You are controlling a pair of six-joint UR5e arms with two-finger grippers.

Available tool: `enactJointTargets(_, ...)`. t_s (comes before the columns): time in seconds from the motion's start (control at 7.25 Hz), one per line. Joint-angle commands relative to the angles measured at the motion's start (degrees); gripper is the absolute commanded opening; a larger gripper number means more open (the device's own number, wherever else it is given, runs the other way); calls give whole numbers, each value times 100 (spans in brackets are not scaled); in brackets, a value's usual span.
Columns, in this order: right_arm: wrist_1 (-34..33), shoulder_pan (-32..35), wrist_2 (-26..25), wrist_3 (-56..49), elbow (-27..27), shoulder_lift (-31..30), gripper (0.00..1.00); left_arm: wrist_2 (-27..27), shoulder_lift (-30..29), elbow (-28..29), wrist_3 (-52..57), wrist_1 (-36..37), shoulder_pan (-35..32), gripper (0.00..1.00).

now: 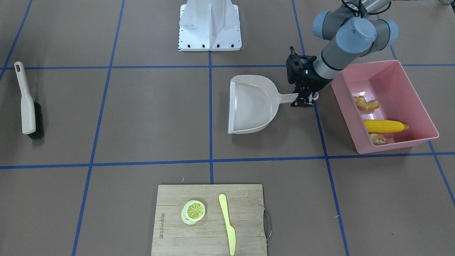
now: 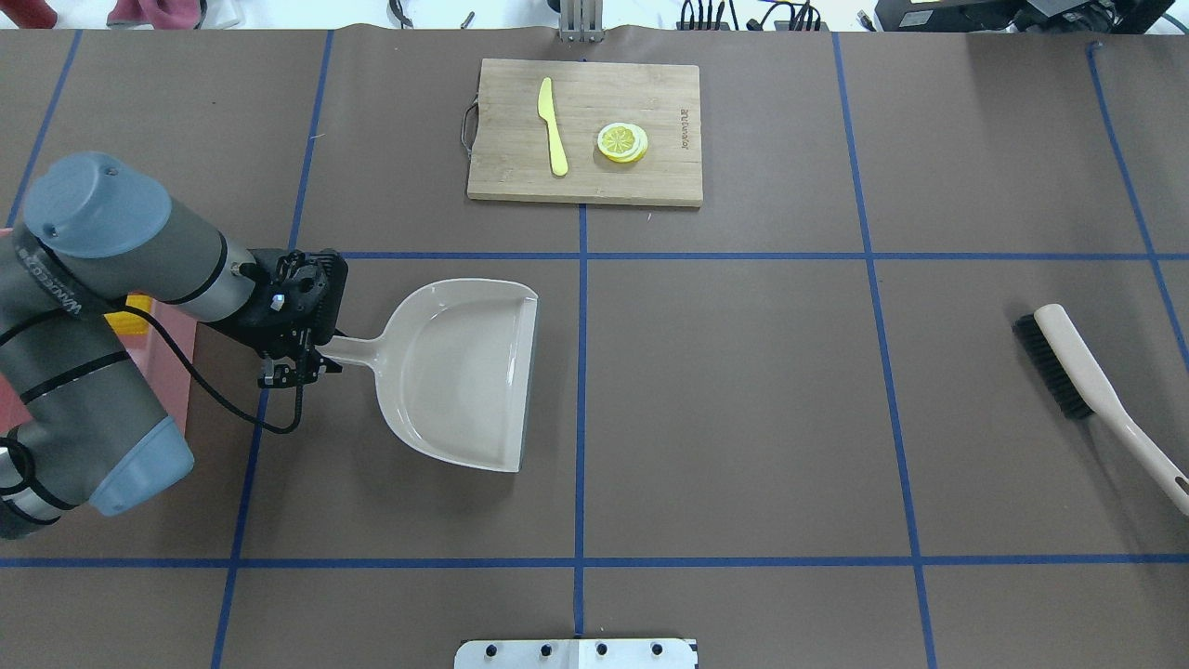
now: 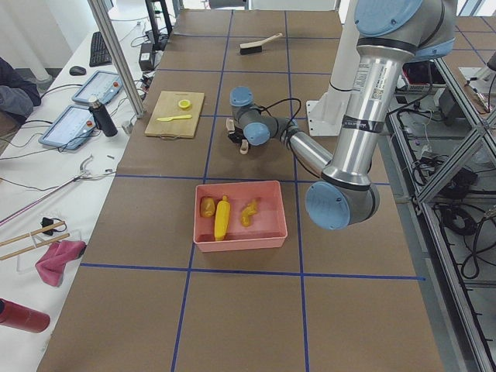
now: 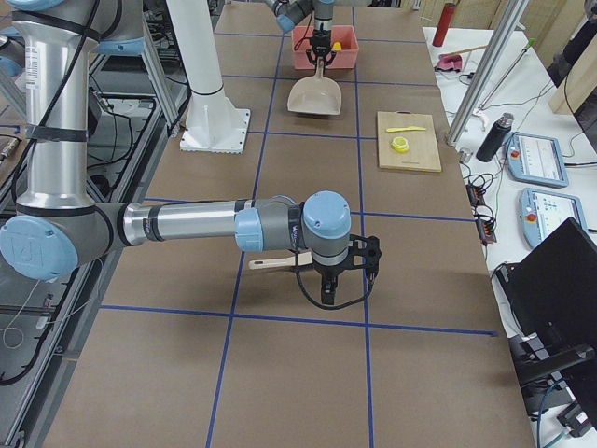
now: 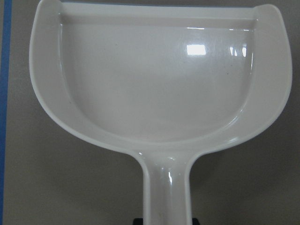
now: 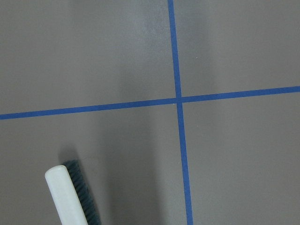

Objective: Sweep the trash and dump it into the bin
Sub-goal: 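Carry the empty dustpan back and set it on the table with the left gripper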

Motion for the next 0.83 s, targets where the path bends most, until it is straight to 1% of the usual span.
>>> enactJointTargets(0.0,-3,-7,-10,-26,-16,-7,100,-5,-242,233,-118,3,148,0)
enactJointTargets(0.28,5,-7,-19,-26,-103,-7,100,4,-339,278,-109,3,254,0)
enactJointTargets(0.41,6,-7,-19,-26,-104,2,100,-5,-357,278,-109,3,280,6)
enactJointTargets(0.55,6,-7,-19,-35,-104,2,100,-5,-365,278,-118,3,280,39)
enactJointTargets(0.69,6,-7,-19,-35,-104,2,100,-14,-357,278,-118,3,280,98)
